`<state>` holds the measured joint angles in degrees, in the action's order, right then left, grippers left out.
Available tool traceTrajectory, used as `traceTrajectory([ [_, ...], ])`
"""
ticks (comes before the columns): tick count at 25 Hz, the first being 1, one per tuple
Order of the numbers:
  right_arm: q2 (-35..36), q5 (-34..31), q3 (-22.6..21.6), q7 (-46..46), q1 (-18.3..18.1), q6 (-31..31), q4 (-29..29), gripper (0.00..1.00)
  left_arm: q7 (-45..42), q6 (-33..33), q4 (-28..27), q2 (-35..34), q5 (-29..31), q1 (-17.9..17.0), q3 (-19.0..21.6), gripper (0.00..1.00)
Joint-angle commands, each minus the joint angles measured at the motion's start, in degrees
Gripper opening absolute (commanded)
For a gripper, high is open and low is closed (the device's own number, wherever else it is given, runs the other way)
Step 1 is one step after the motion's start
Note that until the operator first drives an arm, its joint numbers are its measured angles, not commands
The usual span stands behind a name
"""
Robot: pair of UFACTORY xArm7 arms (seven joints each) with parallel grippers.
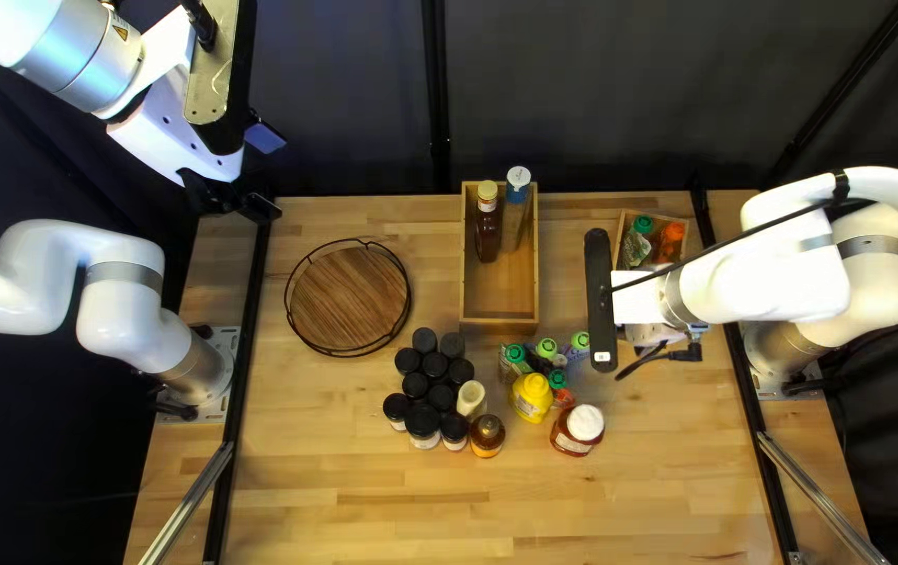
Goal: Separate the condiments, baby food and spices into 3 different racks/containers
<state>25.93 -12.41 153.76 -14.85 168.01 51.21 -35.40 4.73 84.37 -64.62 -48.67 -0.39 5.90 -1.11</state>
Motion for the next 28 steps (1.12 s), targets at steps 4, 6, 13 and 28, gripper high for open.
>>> traceTrajectory([
  [4, -7.8, -10.8, -5.2, -8.2, -4.2, -7.7, 2.0, 1.00, 0.0, 0.0, 0.0, 0.0, 0.0, 0.0, 0.0, 1.00],
  [6, -9.6, -13.0, -5.6, -9.7, -5.2, -8.7, 2.0, 1.00, 0.0, 0.0, 0.0, 0.0, 0.0, 0.0, 0.0, 1.00],
  [13, -13.5, -17.3, -6.3, -12.8, -7.1, -10.0, 1.6, 0.68, 0.0, 0.0, 0.0, 0.0, 0.0, 0.0, 0.0, 1.00],
  [28, -1.4, -6.8, -0.4, -2.5, -0.7, -4.7, 3.2, 0.00, 0.0, 0.0, 0.0, 0.0, 0.0, 0.0, 0.0, 1.00],
])
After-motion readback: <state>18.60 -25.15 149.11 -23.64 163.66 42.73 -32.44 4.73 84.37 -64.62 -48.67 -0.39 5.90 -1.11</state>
